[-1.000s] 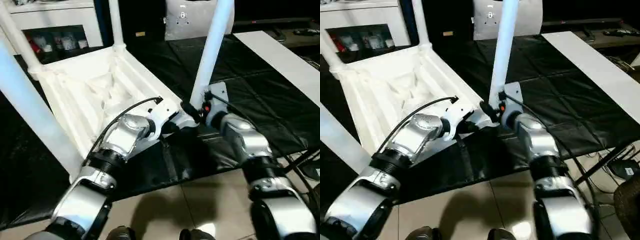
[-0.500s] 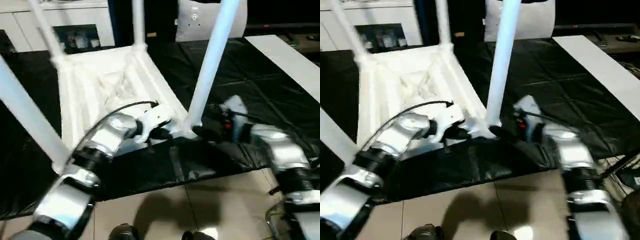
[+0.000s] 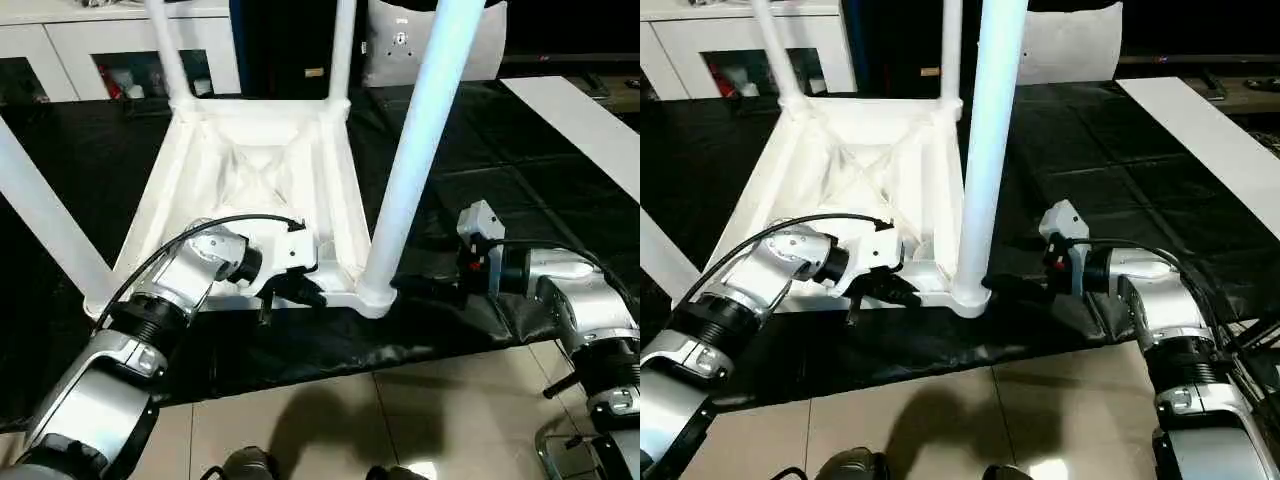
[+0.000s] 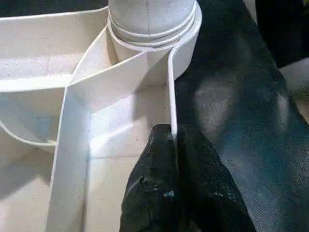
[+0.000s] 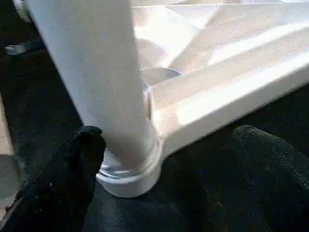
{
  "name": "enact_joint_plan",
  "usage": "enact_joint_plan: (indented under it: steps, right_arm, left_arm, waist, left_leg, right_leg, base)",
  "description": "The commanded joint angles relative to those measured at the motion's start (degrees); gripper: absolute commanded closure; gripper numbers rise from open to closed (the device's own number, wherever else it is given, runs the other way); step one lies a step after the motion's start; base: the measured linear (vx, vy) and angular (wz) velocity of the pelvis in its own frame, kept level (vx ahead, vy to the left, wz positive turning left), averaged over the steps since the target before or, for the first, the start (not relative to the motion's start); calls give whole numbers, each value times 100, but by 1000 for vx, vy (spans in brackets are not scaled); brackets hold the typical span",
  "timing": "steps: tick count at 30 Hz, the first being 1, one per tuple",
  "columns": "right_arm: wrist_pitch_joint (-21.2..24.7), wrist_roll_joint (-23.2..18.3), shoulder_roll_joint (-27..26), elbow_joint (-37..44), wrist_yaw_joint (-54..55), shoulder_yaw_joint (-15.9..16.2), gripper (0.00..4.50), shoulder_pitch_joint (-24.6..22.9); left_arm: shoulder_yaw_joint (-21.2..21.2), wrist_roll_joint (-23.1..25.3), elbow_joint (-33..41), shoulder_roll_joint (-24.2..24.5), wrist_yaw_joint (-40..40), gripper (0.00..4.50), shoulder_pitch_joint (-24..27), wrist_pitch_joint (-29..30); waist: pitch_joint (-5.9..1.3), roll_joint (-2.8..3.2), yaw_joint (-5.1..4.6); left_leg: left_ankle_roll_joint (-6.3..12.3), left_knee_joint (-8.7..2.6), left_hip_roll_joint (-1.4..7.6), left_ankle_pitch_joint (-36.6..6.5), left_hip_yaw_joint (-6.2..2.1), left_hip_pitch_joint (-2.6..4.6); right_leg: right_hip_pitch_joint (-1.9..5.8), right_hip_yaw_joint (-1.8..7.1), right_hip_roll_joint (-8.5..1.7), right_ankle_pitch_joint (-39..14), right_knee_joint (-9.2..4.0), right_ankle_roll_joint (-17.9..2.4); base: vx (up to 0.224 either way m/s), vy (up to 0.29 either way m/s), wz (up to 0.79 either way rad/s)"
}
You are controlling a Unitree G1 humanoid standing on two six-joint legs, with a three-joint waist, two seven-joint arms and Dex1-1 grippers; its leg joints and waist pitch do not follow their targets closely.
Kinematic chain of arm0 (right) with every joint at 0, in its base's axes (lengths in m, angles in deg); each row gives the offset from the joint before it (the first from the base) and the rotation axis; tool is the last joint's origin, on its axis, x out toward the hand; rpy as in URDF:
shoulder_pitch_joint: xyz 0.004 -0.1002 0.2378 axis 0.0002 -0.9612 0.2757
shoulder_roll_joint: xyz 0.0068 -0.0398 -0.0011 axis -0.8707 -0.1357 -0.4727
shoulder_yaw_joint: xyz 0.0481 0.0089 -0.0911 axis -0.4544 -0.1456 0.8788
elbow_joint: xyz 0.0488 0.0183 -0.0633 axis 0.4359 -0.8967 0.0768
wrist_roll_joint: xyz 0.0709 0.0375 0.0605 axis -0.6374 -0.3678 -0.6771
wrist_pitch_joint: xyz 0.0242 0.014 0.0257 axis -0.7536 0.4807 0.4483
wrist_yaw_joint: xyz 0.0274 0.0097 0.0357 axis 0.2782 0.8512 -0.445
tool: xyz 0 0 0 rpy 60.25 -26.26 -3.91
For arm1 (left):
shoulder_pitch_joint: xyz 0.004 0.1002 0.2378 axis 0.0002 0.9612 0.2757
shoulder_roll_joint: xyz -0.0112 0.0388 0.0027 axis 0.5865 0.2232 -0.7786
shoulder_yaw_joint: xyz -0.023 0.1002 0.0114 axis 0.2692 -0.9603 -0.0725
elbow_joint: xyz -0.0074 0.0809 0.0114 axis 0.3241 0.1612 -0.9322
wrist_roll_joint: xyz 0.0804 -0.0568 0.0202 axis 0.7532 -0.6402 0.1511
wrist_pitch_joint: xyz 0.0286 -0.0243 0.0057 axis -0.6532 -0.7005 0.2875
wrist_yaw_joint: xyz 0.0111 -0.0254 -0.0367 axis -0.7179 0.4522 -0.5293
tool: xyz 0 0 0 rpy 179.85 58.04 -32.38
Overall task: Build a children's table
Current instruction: Rotate leg to tighten
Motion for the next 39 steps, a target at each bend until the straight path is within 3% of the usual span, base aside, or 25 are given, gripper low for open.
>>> enact_joint_plan:
  steps: [1,6,12,15,16,24,31,34,35,37,39]
  right_arm:
    - [41,-138,-62,139,-130,47,39,21]
    - [-33,-176,-138,26,-249,74,82,72]
    - [258,-337,-263,69,-524,99,135,124]
    - [249,-294,-330,-64,-473,133,170,183]
    - [278,-298,-341,-72,-481,144,170,186]
    - [588,-398,-426,49,-546,173,243,148]
    - [848,-539,-532,390,-414,121,253,-43]
    - [896,-361,-616,429,-15,135,253,-62]
    - [801,-118,-810,277,717,49,253,58]
    - [935,-53,-1027,57,1445,-147,253,268]
    - [1235,62,-1299,-225,2412,-356,255,563]
  left_arm:
    - [-223,-29,274,-132,-285,450,42,-149]
    - [-230,-73,373,-115,-384,450,74,-150]
    - [-250,-89,403,-104,-427,450,99,-158]
    - [-257,-80,414,-105,-419,450,110,-147]
    - [-256,-81,429,-101,-419,450,118,-140]
    - [-247,-75,498,-57,-467,450,188,-83]
    - [-102,-182,610,-204,-207,450,227,250]
    - [-37,-140,609,-299,69,450,196,521]
    - [25,-37,581,-424,470,450,138,839]
    - [132,-14,560,-589,852,450,74,1127]
    - [379,-67,517,-941,1481,450,-49,1587]
  waist:
    - [-430,-44,-49]
    - [-426,-34,-43]
    - [-433,-32,-27]
    - [-417,-22,-36]
    - [-406,-44,-42]
    - [-393,-10,-51]
    - [-379,-1,-49]
    - [-365,-3,-64]
    - [-352,5,-87]
    - [-339,-6,-159]
    - [-335,-17,-318]
  left_leg:
    - [252,-452,344,-1592,-106,135]
    - [244,-460,348,-1586,-110,137]
    - [296,-462,352,-1425,-101,124]
    - [246,-479,355,-1534,-107,134]
    - [244,-482,352,-1561,-105,128]
    - [189,-502,359,-1628,-114,136]
    - [130,-527,370,-1725,-123,145]
    - [78,-536,360,-1877,-132,146]
    - [11,-550,365,-1949,-145,141]
    - [-111,-556,333,-2162,-174,158]
    - [-195,-552,305,-2210,-206,124]
  right_leg:
    - [285,257,-384,-1954,-459,-1284]
    - [274,260,-391,-2022,-467,-1268]
    - [281,260,-387,-1755,-443,-1346]
    - [271,259,-389,-1891,-462,-1323]
    - [270,261,-389,-1934,-470,-1310]
    - [264,269,-395,-2009,-480,-1266]
    - [256,276,-397,-2144,-499,-1220]
    - [245,273,-406,-2352,-525,-1172]
    - [232,278,-409,-2442,-522,-1143]
    - [222,258,-422,-2818,-565,-1045]
    - [236,232,-415,-3085,-570,-965]
  base:
    - [0,0,0]
    - [0,0,0]
    - [0,0,0]
    - [0,0,0]
    - [0,0,0]
    - [0,0,0]
    - [0,0,0]
    - [0,0,0]
    - [0,0,0]
    - [0,0,0]
    - [0,0,0]
